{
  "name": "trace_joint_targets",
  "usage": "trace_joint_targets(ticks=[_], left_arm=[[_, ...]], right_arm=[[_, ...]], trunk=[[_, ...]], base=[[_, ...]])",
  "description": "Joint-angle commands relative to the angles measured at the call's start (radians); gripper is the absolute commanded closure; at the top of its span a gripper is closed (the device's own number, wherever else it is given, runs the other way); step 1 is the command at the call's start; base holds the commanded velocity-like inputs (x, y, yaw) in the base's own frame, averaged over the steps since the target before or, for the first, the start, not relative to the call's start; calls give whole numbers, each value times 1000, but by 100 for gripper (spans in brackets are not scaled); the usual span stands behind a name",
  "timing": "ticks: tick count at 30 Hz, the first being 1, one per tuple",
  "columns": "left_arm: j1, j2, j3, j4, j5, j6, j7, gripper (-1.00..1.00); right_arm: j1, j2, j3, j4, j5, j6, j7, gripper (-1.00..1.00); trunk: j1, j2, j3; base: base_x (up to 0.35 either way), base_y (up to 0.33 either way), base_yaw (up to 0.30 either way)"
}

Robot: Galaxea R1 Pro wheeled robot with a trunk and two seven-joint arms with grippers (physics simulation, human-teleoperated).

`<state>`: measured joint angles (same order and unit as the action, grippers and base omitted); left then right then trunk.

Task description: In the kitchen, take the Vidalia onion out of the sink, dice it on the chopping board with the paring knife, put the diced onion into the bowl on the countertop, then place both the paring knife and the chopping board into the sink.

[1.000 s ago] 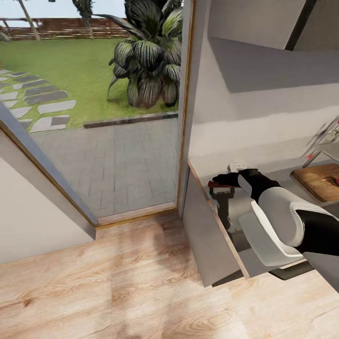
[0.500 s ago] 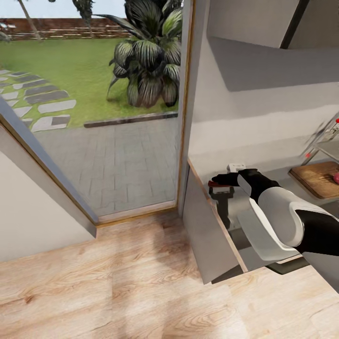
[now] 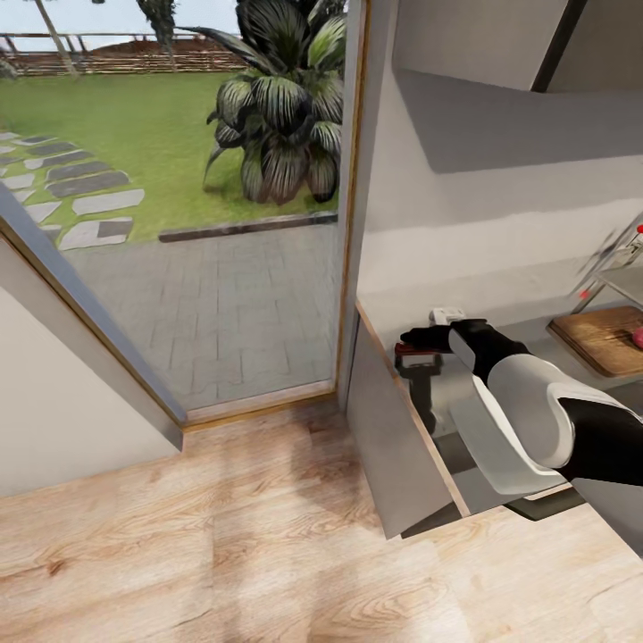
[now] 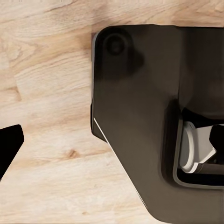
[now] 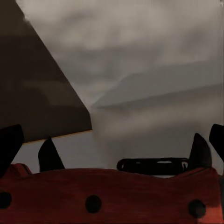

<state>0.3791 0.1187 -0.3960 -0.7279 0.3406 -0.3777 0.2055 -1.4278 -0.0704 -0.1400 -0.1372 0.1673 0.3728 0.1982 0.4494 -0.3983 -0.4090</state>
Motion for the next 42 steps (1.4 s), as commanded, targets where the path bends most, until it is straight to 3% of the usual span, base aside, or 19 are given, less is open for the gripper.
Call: trace_joint_targets(ticks=[1, 7, 9, 13, 16, 18, 20, 25, 32, 34, 37, 39, 42], left_arm=[[0, 2, -7, -2, 6, -3, 9, -100], [0, 2, -7, -5, 6, -4, 9, -100], [0, 2, -7, -5, 6, -4, 8, -100], [0, 2, -7, -5, 6, -4, 7, -100], [0, 2, -7, -5, 6, -4, 5, -100], [0, 1, -7, -3, 6, -5, 4, -100], [0, 1, -7, -1, 5, -6, 2, -100], [0, 1, -7, 3, 5, -6, 1, -100], [0, 1, -7, 3, 2, -5, 0, -100], [0, 1, -7, 3, 2, -5, 0, -100], [-1, 1, -8, 3, 2, -4, 0, -100], [-1, 1, -8, 2, 2, -4, 0, -100], [-1, 1, -8, 2, 1, -4, 0, -100]], right_arm=[[0, 1, -9, -4, 11, 4, 4, -100], [0, 8, -13, -116, 12, 16, -66, -100], [0, 16, -12, -192, 12, 55, -102, -100], [0, 35, -11, -350, 13, 221, -177, -100], [0, 47, -9, -416, 14, 281, -228, -100], [0, 58, -8, -432, 16, 297, -267, -100], [0, 90, -8, -441, 14, 311, -377, -100], [0, 132, -10, -440, 12, 318, -526, -100], [0, 139, -24, -428, 11, 321, -590, -100], [0, 139, -52, -418, 11, 321, -601, -100], [0, 136, -136, -407, 11, 322, -627, -100], [0, 136, -230, -404, 10, 321, -673, -100], [0, 138, -280, -403, 10, 321, -711, -100]], trunk=[[1, -2, -1], [1, -2, -1], [1, -2, -1], [1, -2, -1], [1, -2, -1], [1, -2, -1], [1, -2, -1], [1, -2, -1], [1, -2, -1], [1, -2, -1], [1, -2, -1], [1, -2, -1], [1, -2, -1]], base=[[0, 0, 0], [0, 0, 0], [0, 0, 0], [0, 0, 0], [0, 2, 0], [0, 46, 0], [0, 173, 0], [0, 244, 0], [0, 276, 0], [0, 279, 0], [0, 279, 0], [24, 278, 0], [30, 201, 0]])
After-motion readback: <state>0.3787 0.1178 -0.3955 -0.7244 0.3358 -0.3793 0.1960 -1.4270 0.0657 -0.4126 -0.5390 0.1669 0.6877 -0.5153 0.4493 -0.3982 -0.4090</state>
